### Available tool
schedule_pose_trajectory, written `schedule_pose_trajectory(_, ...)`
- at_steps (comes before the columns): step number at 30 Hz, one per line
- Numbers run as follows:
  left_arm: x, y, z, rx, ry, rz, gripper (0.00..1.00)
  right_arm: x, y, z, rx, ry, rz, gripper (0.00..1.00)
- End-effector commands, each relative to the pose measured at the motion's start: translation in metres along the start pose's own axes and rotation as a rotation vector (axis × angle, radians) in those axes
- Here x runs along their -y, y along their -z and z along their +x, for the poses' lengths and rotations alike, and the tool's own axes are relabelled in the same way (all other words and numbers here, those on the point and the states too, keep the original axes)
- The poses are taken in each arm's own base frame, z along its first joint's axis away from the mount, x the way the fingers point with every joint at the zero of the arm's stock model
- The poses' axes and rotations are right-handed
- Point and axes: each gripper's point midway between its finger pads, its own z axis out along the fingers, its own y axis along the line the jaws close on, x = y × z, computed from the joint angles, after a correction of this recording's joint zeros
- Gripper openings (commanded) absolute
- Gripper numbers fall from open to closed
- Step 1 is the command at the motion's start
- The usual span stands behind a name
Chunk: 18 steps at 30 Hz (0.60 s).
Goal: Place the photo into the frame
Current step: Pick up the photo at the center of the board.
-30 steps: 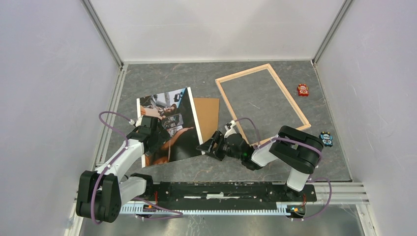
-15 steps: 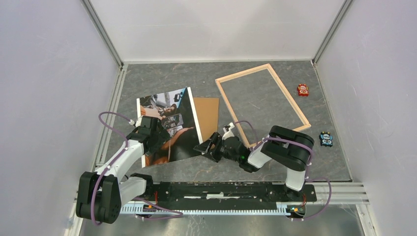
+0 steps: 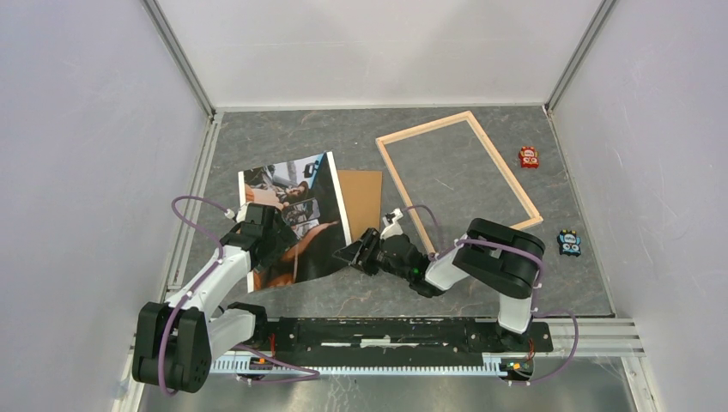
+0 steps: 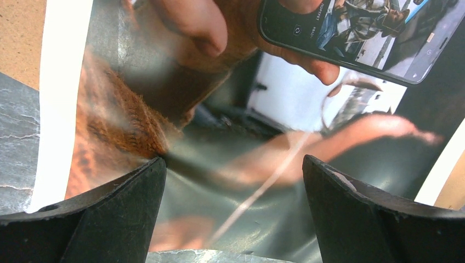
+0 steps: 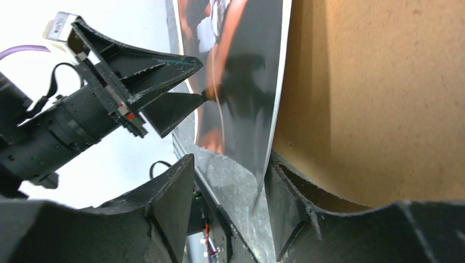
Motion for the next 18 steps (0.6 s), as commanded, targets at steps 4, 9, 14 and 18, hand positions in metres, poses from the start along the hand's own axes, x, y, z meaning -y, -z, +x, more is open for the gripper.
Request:
schedule_pose_trajectory(4,0.001,-0.007,0.03,-0.111,0.011,0.049,1.0,0.011,-0.034,-0.015,0.033,0.093,0.078,0.57)
schedule_pose_trajectory(9,0.007,0.0,0.02,-0.08,-0.014,0.073,1.0,0.015,-0.055,-0.022,0.018,0.167,0.131,0.43)
schedule_pose_trajectory(14,0.049,0.048,-0.03,0.057,-0.109,0.214,1.0,-0.002,-0.054,-0.05,0.027,0.383,0.205,0.09)
schedule_pose_trajectory(18,0.102,0.117,-0.09,0.235,-0.215,0.354,1.0,-0.021,-0.036,-0.089,0.011,0.518,0.218,0.02)
